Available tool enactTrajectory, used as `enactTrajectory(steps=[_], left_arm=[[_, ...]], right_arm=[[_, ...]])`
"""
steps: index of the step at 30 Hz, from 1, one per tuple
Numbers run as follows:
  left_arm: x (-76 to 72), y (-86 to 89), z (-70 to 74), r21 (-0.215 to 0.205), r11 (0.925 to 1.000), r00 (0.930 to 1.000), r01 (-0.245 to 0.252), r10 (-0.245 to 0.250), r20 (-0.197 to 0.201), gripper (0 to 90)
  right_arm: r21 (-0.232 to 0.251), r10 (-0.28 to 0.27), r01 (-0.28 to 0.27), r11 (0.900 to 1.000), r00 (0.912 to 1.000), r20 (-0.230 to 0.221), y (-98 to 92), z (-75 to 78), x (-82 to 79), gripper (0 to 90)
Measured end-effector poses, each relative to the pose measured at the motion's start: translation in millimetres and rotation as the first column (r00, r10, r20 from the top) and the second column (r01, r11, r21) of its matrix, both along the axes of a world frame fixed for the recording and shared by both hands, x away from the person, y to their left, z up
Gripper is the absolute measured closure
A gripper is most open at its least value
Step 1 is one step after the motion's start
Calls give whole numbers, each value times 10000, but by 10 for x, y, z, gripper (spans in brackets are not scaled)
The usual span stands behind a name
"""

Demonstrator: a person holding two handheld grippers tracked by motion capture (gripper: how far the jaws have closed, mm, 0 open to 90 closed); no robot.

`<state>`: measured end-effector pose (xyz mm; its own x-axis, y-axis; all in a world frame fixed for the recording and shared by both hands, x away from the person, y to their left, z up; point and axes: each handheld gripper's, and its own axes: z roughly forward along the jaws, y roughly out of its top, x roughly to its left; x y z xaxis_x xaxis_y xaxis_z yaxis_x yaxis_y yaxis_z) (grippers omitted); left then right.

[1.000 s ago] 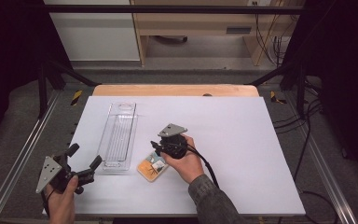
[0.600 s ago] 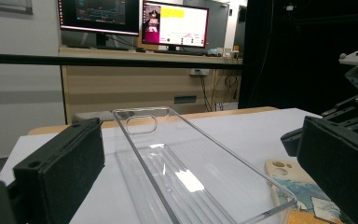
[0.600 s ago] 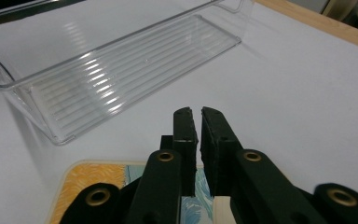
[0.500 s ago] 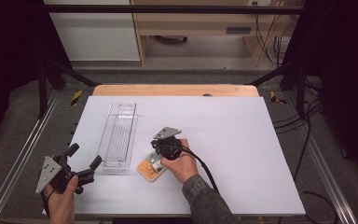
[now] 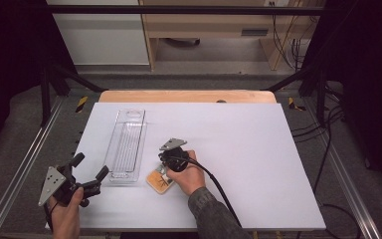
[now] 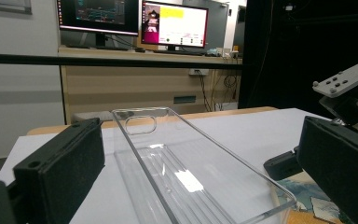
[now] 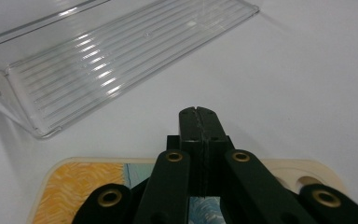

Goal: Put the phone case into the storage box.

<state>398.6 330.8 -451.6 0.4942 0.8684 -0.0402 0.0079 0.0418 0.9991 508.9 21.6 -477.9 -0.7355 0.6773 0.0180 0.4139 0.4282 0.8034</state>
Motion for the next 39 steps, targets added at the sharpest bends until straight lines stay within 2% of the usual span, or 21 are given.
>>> enactTrajectory(steps=[17,29,39], left_arm=[[-1,-2,3,-25,10000,10000,18,-18,13,4],[0,-5,0,-5,10000,10000,31,-31,-22,4],[0,-11,0,18,10000,10000,38,-38,-25,4]], right_arm=[[-575,-367,353,9977,9991,-221,24,-99,104,900],[-617,-99,76,9981,9992,-377,6,-99,101,900],[-735,89,-125,9972,9987,-494,-76,-87,11,900]])
